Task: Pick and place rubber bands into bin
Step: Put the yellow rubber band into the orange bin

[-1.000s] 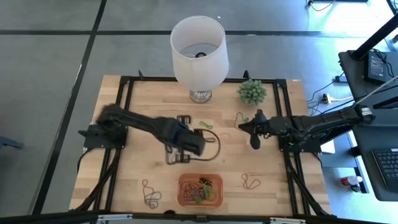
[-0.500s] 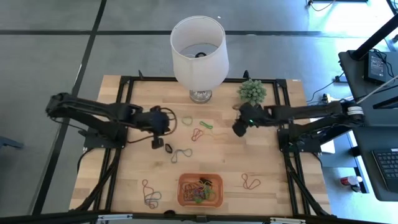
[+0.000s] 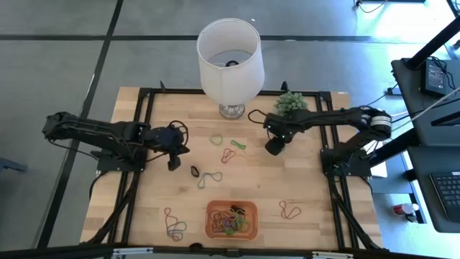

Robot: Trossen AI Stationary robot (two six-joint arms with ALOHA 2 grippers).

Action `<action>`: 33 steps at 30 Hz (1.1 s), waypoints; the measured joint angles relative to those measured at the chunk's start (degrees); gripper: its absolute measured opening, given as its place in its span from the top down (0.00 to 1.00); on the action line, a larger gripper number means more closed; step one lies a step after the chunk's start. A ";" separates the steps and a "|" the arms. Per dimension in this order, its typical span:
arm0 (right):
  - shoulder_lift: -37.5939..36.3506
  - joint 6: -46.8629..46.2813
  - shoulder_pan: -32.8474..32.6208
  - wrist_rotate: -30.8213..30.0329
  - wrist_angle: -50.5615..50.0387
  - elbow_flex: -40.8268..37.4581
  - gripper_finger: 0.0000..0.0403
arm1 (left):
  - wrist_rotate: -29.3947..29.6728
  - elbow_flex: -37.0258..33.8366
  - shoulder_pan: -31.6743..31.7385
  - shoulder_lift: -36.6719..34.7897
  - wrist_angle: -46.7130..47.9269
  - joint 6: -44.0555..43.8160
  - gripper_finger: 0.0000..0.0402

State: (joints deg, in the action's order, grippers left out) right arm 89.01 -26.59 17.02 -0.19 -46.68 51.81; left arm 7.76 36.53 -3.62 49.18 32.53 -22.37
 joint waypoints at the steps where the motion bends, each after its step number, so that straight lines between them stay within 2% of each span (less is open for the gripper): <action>1: 0.98 0.69 0.38 -0.04 -0.10 0.00 0.70 | 0.01 0.01 0.02 0.02 -0.18 0.01 1.00; 8: 5.94 6.12 2.28 -0.23 0.68 0.00 0.76 | 0.64 0.01 0.00 0.30 -4.15 1.09 1.00; 11: 7.67 7.67 2.62 -3.35 0.71 0.00 0.77 | 0.67 0.01 0.00 0.30 -5.84 0.83 0.99; 14: 8.77 7.85 2.56 -6.23 0.74 0.21 0.78 | 0.69 0.01 0.00 0.30 -6.83 -2.23 0.99; 18: 8.81 10.72 2.55 -6.59 1.39 0.19 0.83 | 0.69 0.01 0.00 0.32 -7.43 -6.21 1.00; 23: 6.54 13.47 2.69 -6.97 2.09 -0.14 0.98 | 2.57 0.01 0.00 0.34 -7.50 -9.77 0.99; 33: -6.92 12.33 1.20 -6.51 -2.11 -0.11 0.99 | 3.09 0.01 -0.02 0.36 -7.54 -12.69 0.99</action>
State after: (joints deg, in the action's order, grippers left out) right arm 82.09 -14.26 18.21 -6.70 -48.79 51.70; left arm 10.85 36.53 -3.64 49.54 24.99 -35.06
